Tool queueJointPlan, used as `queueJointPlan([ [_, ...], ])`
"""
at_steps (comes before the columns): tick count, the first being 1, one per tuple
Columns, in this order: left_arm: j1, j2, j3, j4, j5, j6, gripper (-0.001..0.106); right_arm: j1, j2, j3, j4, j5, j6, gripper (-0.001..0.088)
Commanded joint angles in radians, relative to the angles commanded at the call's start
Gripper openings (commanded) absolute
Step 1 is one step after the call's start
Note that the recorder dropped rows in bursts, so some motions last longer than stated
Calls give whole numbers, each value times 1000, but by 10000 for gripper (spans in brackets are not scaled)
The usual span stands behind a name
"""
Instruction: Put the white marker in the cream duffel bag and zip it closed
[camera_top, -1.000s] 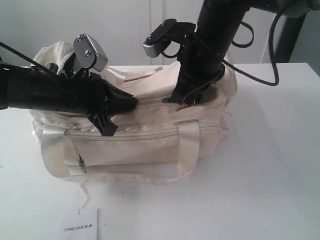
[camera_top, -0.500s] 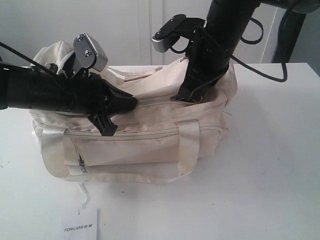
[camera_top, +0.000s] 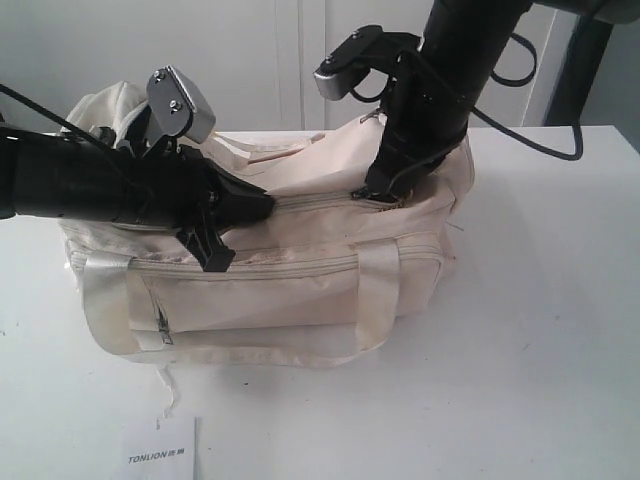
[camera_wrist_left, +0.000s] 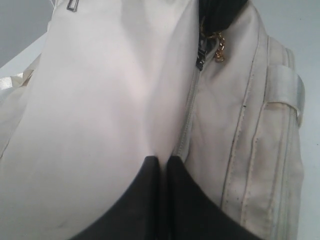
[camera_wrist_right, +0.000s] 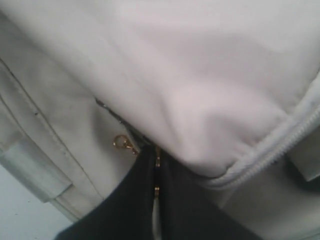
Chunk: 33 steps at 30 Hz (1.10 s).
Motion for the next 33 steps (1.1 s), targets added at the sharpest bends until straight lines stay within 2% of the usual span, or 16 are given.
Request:
queueJointPlan([
  [9,0,0,0,0,0,0,3,-11,0,0,-3,0,-4,0],
  [15,0,0,0,0,0,0,3,-50,0,0,-3,0,-4,0],
  [23,0,0,0,0,2,0,3,-61,0,0,-7,0,-8,0],
  [33,2,0,0,0,2,0,3,-106,0,0,-7,0,-23,0],
])
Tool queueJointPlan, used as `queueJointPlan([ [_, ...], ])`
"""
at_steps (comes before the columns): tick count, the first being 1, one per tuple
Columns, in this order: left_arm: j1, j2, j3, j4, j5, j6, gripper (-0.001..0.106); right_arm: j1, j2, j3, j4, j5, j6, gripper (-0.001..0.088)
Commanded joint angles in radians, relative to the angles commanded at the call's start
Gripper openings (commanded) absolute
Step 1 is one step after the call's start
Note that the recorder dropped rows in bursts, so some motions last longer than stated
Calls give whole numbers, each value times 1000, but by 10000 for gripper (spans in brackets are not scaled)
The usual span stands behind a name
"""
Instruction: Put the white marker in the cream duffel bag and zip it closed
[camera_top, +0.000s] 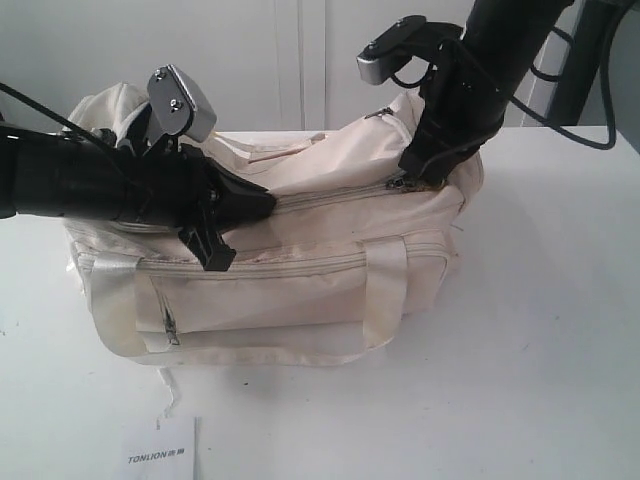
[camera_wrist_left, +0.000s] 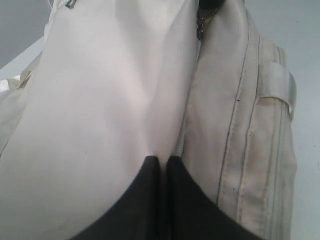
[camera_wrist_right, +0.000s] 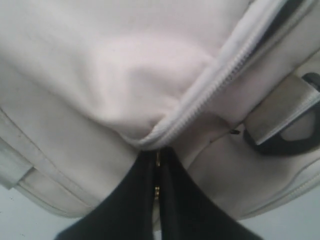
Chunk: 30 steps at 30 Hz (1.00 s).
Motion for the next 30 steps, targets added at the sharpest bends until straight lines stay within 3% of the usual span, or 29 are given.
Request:
queueJointPlan([
  [10,0,0,0,0,2,0,3,-43,0,0,4,0,-2,0],
  [21,0,0,0,0,8,0,15,-42,0,0,35,0,-2,0],
  [24,0,0,0,-2,5,0,136,-42,0,0,50,0,-2,0],
  [28,0,-3,0,-7,5,-8,451,-42,0,0,85,0,-2,0],
  [30,0,-13,0,-7,5,-22,557,-42,0,0,101,0,-2,0],
])
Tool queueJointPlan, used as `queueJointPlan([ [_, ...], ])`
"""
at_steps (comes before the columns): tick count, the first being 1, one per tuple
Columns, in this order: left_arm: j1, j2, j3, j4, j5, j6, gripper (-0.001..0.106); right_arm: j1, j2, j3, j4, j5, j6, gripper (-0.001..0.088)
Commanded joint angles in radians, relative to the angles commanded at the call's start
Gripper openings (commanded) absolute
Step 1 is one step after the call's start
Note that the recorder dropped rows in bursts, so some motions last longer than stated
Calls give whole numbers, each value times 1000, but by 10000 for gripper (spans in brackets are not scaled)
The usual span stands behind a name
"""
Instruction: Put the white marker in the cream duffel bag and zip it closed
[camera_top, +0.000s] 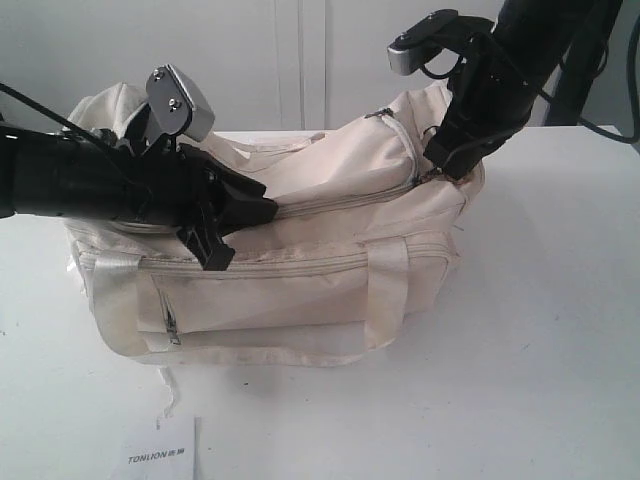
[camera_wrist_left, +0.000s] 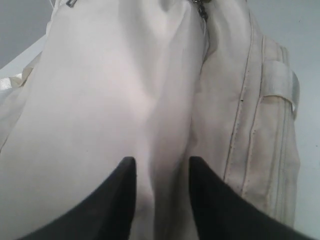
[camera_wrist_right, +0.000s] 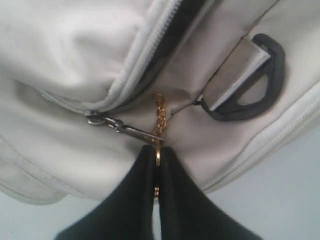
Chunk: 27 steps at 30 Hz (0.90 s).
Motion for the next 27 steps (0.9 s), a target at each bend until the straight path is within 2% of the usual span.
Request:
queueJointPlan([
  [2,0,-24,0,-5,-3,0,603,0,0,0,19,0,-1,0],
  [7,0,-86,-6,-8,15,0,604,0,0,0,21,0,-5,0],
  [11,-9,-87,-8,-81,153,0,604,0,0,0,21,0,-5,0],
  [13,-66,-65,-23,-168,106,15,601,0,0,0,21,0,-5,0],
  [14,-126,-44,-53,-176,11,42,601,0,0,0,21,0,-23,0],
  [16,-202,-5,-105,-176,-90,70,601,0,0,0,21,0,-31,0],
  [18,-252,40,-145,-176,-182,70,601,0,0,0,17,0,-35,0],
  [23,-270,138,-219,-176,-248,79,578,0,0,0,17,0,-35,0],
  [27,-270,182,-263,-176,-234,79,564,0,0,0,17,0,-50,0],
])
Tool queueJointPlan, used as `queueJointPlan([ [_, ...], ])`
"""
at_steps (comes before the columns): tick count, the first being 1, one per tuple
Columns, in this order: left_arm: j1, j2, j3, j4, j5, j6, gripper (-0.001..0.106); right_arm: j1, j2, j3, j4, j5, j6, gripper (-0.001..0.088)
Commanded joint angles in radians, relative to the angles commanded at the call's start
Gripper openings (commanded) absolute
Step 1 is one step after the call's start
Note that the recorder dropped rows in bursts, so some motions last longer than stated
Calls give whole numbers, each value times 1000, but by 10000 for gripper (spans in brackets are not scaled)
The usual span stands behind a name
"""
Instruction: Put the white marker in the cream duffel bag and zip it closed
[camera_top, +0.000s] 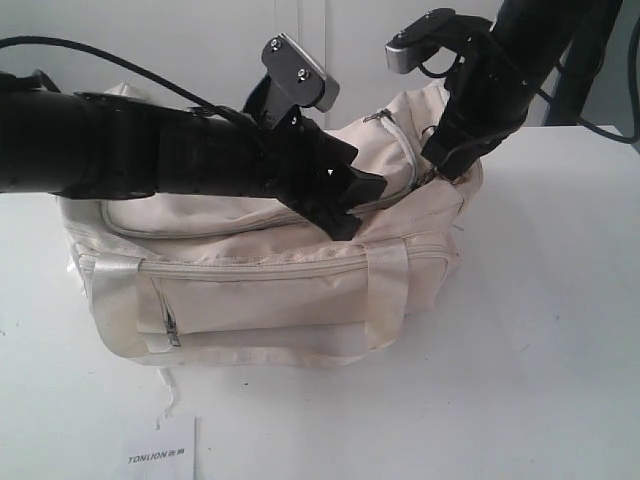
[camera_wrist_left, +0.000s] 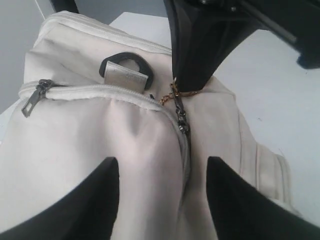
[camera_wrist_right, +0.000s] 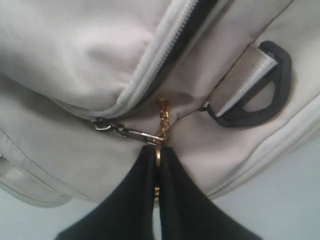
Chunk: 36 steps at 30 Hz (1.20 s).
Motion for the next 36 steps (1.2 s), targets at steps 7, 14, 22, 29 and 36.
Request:
queueJointPlan([
  [7,0,44,-4,0,26,0,564,0,0,0,2,0,0,0],
  [14,0,45,-4,0,-27,0,384,0,0,0,2,0,-2,0],
  [22,0,43,-4,0,-59,0,0,0,0,0,2,0,-2,0],
  [29,0,23,-4,0,-57,-2,0,0,0,0,2,-42,-8,0],
  [36,0,-14,-4,0,-54,-2,0,0,0,-4,4,-124,-8,0],
])
